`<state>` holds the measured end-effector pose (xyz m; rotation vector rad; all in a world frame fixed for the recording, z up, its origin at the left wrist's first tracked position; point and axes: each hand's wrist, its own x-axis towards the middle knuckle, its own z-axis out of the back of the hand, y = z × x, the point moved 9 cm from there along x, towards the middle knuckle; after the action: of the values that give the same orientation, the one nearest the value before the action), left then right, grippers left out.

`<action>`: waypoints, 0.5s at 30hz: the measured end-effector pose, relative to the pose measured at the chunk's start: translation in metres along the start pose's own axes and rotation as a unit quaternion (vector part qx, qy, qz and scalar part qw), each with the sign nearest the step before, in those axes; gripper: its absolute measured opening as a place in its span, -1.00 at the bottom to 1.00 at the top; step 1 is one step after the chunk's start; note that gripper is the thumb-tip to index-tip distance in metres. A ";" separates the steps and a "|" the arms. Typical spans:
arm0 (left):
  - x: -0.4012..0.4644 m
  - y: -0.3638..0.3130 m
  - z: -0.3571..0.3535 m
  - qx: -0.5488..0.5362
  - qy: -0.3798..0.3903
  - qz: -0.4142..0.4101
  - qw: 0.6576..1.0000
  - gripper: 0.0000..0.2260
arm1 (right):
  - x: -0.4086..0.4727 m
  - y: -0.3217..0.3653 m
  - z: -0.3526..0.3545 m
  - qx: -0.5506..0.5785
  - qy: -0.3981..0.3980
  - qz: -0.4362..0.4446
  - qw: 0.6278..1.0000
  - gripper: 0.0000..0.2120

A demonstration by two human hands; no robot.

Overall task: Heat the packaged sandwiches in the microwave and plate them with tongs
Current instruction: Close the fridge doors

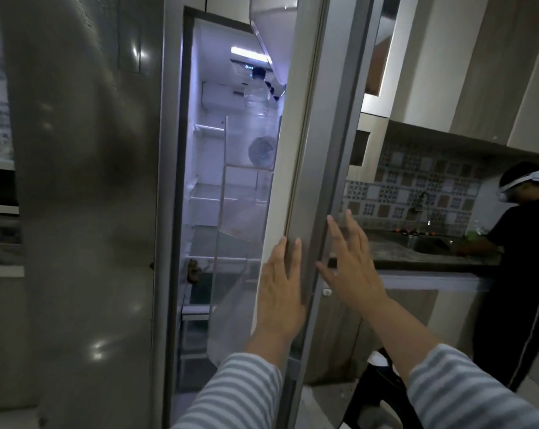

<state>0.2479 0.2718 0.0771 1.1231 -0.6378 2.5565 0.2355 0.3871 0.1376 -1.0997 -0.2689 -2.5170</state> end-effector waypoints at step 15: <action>0.019 0.102 0.023 0.168 -0.065 0.081 0.980 -0.24 | 0.055 0.054 -0.077 0.119 -0.026 0.171 0.978 -0.36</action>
<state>0.2073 0.1735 0.0759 1.4071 -0.3442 2.8234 0.1727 0.2991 0.1275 -1.0203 -0.3514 -2.0947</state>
